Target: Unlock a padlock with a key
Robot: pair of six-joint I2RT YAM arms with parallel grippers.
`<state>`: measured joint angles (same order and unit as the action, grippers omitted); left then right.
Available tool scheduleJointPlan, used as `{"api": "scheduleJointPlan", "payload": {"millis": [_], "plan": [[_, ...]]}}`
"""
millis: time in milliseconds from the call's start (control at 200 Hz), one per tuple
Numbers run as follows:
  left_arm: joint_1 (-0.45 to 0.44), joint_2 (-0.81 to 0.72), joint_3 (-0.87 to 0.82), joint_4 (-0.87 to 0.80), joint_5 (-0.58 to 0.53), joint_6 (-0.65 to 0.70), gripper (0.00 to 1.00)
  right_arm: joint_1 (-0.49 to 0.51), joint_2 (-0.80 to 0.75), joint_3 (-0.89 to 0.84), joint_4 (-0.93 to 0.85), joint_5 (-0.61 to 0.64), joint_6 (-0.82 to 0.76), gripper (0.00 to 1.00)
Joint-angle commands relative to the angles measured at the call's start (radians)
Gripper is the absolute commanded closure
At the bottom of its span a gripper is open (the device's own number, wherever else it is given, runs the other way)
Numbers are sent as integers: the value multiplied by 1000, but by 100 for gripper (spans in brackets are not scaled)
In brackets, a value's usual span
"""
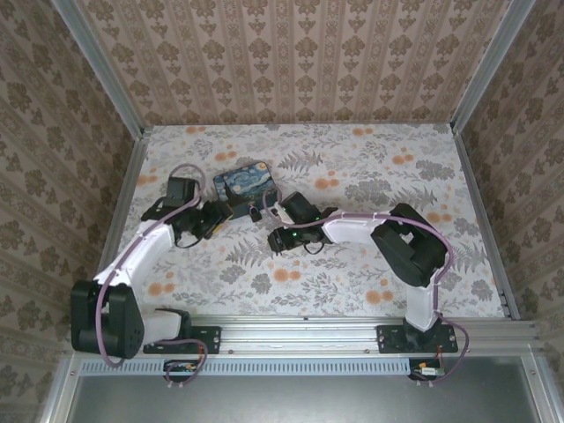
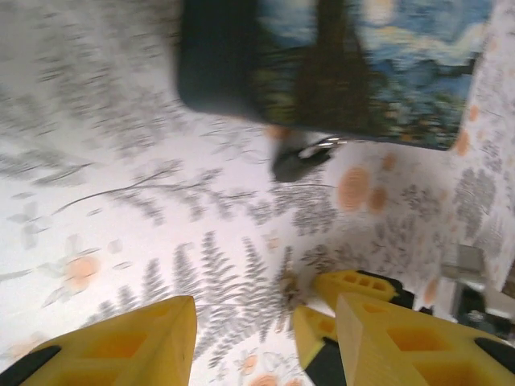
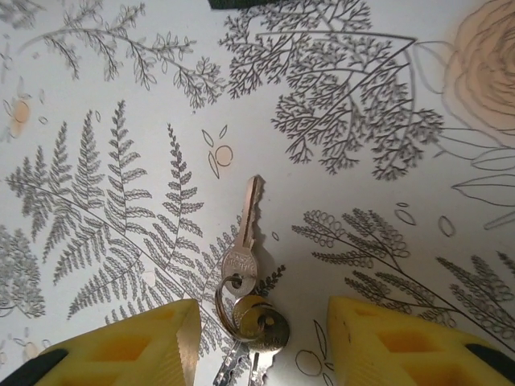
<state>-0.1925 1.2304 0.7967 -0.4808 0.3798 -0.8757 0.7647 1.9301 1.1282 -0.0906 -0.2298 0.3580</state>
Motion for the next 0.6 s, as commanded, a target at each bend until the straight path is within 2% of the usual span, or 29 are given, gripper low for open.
{"api": "scheduleJointPlan", "payload": {"millis": [0, 225, 425, 595], "plan": [[40, -53, -57, -88, -6, 31, 51, 32, 36, 43, -72, 53, -42, 54], [66, -95, -67, -117, -7, 58, 51, 38, 84, 109, -126, 95, -66, 56], [86, -101, -63, -118, 1, 71, 51, 63, 110, 141, -191, 125, -93, 65], [110, -109, -62, -125, 9, 90, 52, 72, 148, 178, -237, 151, -94, 65]]}}
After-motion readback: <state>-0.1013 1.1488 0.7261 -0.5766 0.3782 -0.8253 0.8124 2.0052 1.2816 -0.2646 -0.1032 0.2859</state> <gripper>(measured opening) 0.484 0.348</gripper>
